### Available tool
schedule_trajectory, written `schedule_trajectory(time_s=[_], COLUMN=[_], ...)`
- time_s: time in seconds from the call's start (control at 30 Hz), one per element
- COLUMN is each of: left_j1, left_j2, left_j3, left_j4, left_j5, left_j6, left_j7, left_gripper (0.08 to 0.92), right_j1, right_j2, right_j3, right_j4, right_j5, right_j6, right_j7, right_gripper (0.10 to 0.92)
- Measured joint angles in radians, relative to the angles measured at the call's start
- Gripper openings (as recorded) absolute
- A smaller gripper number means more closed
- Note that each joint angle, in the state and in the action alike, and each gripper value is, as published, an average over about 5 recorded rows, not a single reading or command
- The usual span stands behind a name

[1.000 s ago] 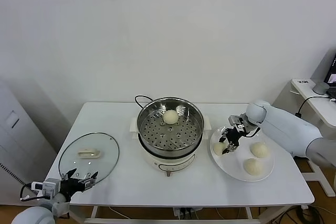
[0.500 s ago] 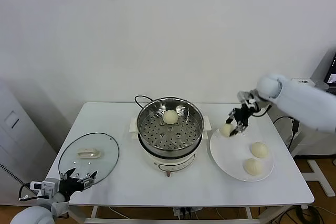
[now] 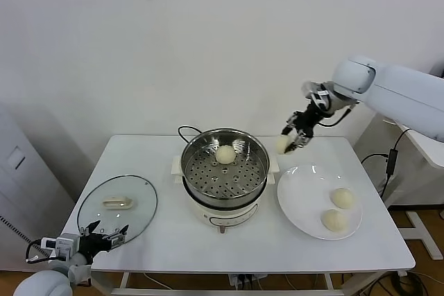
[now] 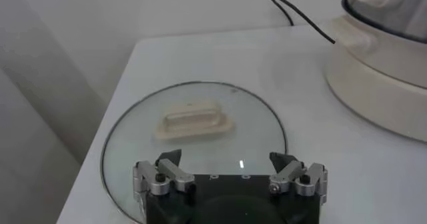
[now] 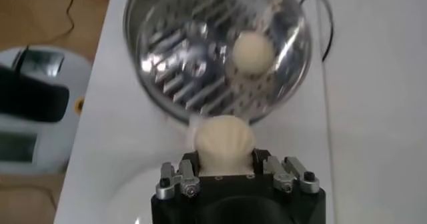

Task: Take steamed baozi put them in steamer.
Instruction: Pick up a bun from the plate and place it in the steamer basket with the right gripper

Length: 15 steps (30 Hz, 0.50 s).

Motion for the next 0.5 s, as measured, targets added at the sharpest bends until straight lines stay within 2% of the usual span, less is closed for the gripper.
schedule_trajectory(time_s=[0.5], left_j1=[0.003], left_j2=[-0.001], left_j3=[-0.003], left_j4=[-0.002], left_j5=[-0.001], left_j6=[0.0], left_j7=[0.0], left_gripper=[0.823], right_j1=[-0.093], right_j2=[0.191], right_j3=[0.036], right_j4=[-0.005], right_j5=[0.159], right_j6=[-0.144], right_j7=[0.196], right_gripper=[0.492])
